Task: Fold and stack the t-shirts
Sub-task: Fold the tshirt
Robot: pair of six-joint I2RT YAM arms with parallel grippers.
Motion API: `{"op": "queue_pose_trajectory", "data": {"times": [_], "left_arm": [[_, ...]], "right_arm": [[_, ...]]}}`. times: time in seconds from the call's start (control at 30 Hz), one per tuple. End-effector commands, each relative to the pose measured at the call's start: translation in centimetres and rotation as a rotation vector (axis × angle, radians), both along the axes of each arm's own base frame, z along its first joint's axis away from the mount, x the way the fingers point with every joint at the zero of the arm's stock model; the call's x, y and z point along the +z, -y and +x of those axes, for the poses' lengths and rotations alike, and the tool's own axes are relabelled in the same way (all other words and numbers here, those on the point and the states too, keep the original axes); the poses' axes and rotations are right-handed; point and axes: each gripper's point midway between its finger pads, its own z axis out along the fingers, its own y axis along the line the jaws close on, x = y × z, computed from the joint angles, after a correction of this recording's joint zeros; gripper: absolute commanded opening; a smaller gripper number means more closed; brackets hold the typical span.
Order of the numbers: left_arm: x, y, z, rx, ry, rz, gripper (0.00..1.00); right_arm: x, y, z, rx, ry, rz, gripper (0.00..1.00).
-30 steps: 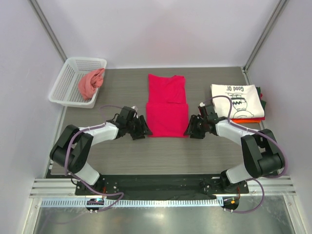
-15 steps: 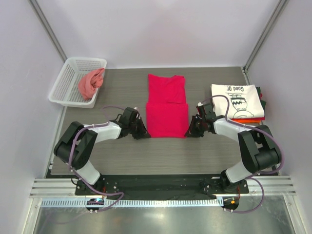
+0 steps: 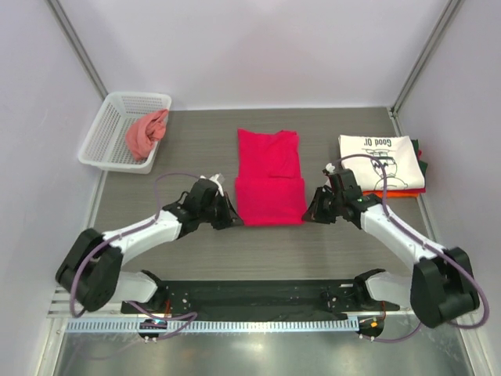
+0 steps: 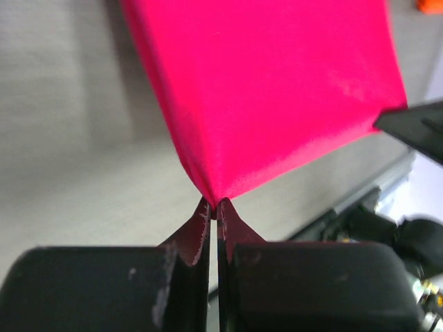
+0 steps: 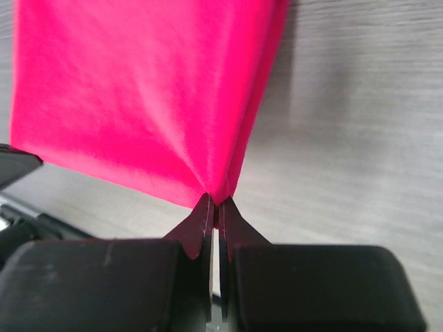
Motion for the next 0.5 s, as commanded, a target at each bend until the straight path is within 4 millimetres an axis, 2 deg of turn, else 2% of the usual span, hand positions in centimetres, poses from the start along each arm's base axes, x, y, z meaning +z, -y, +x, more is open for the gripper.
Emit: {"op": "queue_pose_trajectory", "data": {"times": [0.0,0.03,0.07,0.1,0.2,0.23,0.27,0.3,0.33,0.37,0.4,0.43,0.47], "left_arm": [[2.7,0.0,-2.6,-0.023,0.027,-0.032,0.0],[3.0,0.0,-3.4,-0.031,0.024,-0.042,0.0],[3.7,0.0,-3.7,-0.035,0.032,-0.061,0.0],[4.9,-0.1,-4.1,-0.029,0.048,-0.087,0.0],[6.5,-0.7,-4.1,-0.011,0.074,-0.087,0.0],[7.4,-0.8,-3.8,-0.012,0.099,-0.083,0.0],[8.7,-0.9,-3.1,-0.001,0.124,-0.086,0.0],[9.4,-1.0,-2.7,-0.001,0.135,-0.089,0.0],[9.8,-1.2,-2.3,0.002,0.135,-0.087,0.0],[9.9,-1.2,-1.8,-0.003,0.13,-0.089,0.0],[11.3,-1.4,-0.6,0.005,0.149,-0.117,0.0],[11.4,-1.4,-0.1,0.005,0.141,-0.119,0.0],[11.1,-1.4,0.6,0.001,0.129,-0.109,0.0]], "right_arm": [[2.1,0.0,-2.5,0.039,0.024,0.033,0.01],[2.4,0.2,-3.1,0.035,0.012,0.033,0.01],[3.9,0.2,-3.0,0.027,0.052,0.043,0.01],[4.4,0.5,-2.9,0.009,0.069,0.036,0.01],[7.6,0.9,-2.2,-0.03,0.152,0.042,0.01],[8.2,1.1,-1.9,-0.041,0.163,0.034,0.01],[9.9,1.1,-1.2,-0.05,0.204,0.038,0.01],[10.2,1.2,-0.6,-0.055,0.208,0.025,0.01],[10.7,1.3,0.0,-0.07,0.222,0.011,0.01],[12.1,1.2,1.0,-0.073,0.251,0.014,0.01],[11.9,1.0,1.7,-0.076,0.233,0.001,0.01],[12.1,0.8,2.3,-0.071,0.232,-0.004,0.01],[13.2,0.7,3.2,-0.077,0.256,-0.003,0.01]]}}
